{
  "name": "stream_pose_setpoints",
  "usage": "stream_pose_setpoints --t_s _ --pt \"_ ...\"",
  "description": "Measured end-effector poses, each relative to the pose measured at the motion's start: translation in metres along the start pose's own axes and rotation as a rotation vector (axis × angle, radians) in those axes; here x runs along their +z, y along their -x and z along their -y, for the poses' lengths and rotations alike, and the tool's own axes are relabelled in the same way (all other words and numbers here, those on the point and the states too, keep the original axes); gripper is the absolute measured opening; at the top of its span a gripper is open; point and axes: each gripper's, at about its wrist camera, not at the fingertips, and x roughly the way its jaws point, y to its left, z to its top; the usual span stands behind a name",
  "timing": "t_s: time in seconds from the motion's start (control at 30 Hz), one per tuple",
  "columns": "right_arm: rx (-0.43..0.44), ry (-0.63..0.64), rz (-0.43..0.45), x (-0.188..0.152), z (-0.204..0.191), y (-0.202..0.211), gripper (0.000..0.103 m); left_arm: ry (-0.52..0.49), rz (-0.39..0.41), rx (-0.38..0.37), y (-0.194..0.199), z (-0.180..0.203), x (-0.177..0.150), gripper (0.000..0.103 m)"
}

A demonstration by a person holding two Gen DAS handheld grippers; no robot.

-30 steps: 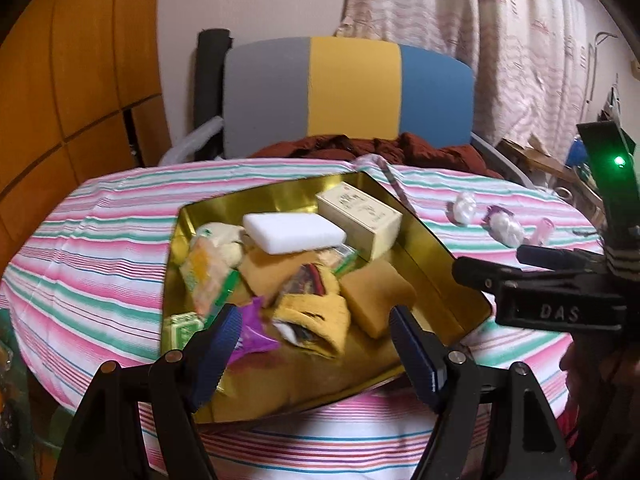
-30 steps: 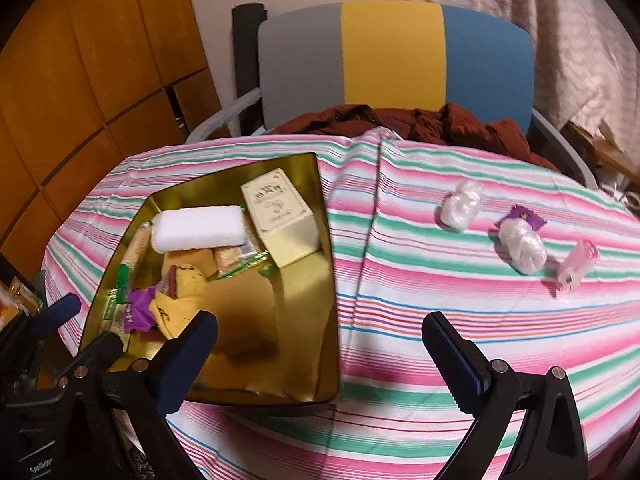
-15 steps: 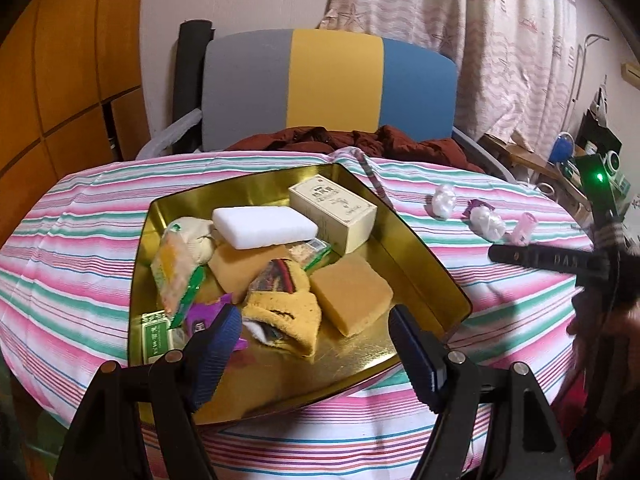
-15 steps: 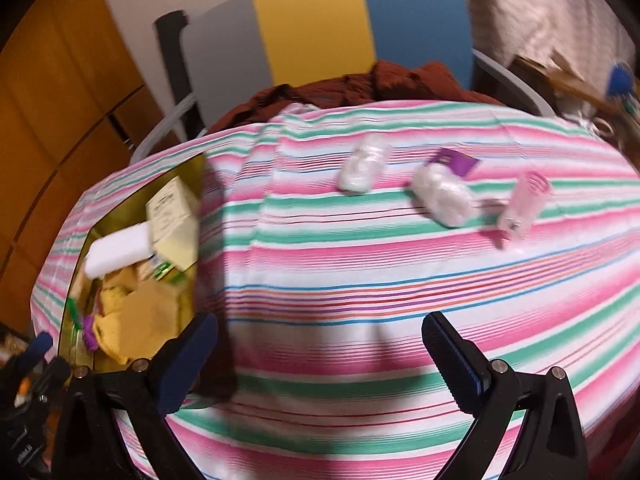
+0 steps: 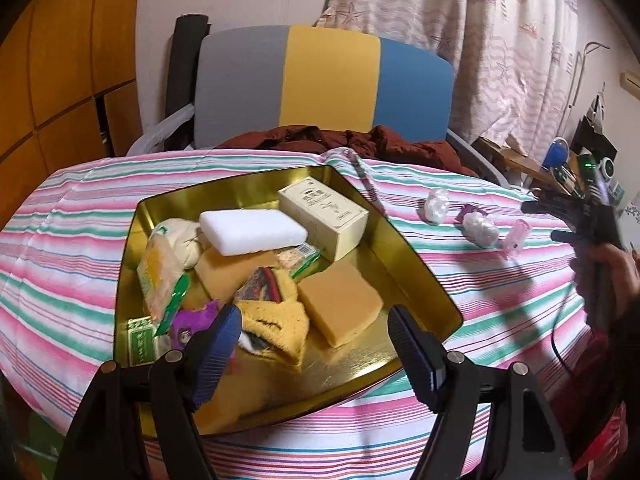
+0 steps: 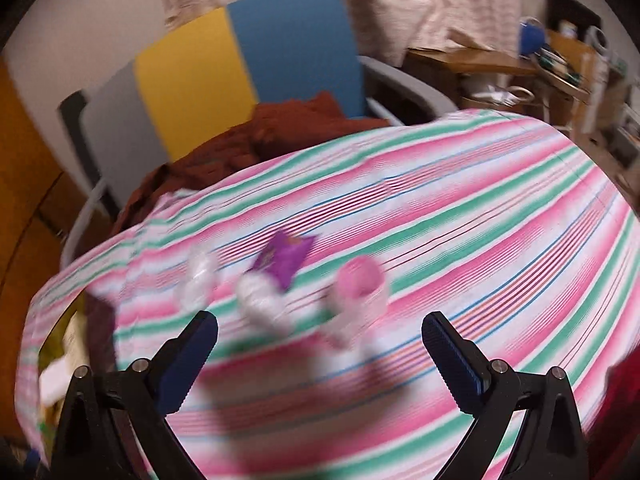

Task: Organize objects
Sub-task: 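Move both grippers back toward the pink cup and wrapped items, then grasp the pink cup with the right gripper while the left grasps the wrapped item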

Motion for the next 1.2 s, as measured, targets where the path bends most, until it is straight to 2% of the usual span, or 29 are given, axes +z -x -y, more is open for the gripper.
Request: stream_pose_setpoints --t_s 0.13,0.23,0.43,0.47,0.53,0.57,0.6,0.63,0.8,1.1,1.2 --pt "0.004 -0.060 -0.028 0.011 0.019 -0.027 0.103 -0.029 -0.005 -0.021 -0.001 0.010 0.008 0.076" --pt "0.022 -0.089 -0.083 0.015 0.026 -0.046 0.103 -0.047 -0.008 -0.026 -0.004 0.019 0.014 0.076" --pt "0.022 -0.055 -0.124 0.016 0.023 -0.058 0.102 -0.084 -0.011 -0.051 -0.017 0.041 0.032 0.076" --pt "0.014 -0.047 -0.138 0.016 0.024 -0.061 0.098 -0.087 -0.010 -0.058 -0.018 0.044 0.035 0.076" --pt "0.000 -0.036 -0.169 0.015 0.025 -0.067 0.075 -0.090 -0.005 -0.068 -0.022 0.052 0.042 0.076" --pt "0.000 -0.032 -0.179 0.014 0.025 -0.068 0.054 -0.089 -0.007 -0.068 -0.025 0.057 0.046 0.076" --pt "-0.010 -0.023 -0.179 0.013 0.024 -0.068 0.040 -0.085 -0.009 -0.081 -0.027 0.061 0.051 0.076" --pt "-0.016 -0.008 -0.174 0.013 0.023 -0.066 0.037 -0.082 -0.009 -0.091 -0.029 0.064 0.054 0.076" --pt "0.000 0.025 -0.141 0.015 0.018 -0.056 0.036 -0.096 -0.031 -0.148 -0.046 0.084 0.075 0.076" --pt "0.047 -0.014 -0.034 0.026 0.021 -0.029 0.037 -0.162 -0.073 -0.152 -0.090 0.126 0.108 0.076" --pt "0.071 -0.016 -0.017 0.028 0.020 -0.022 0.037 -0.175 -0.110 -0.157 -0.112 0.136 0.116 0.076"
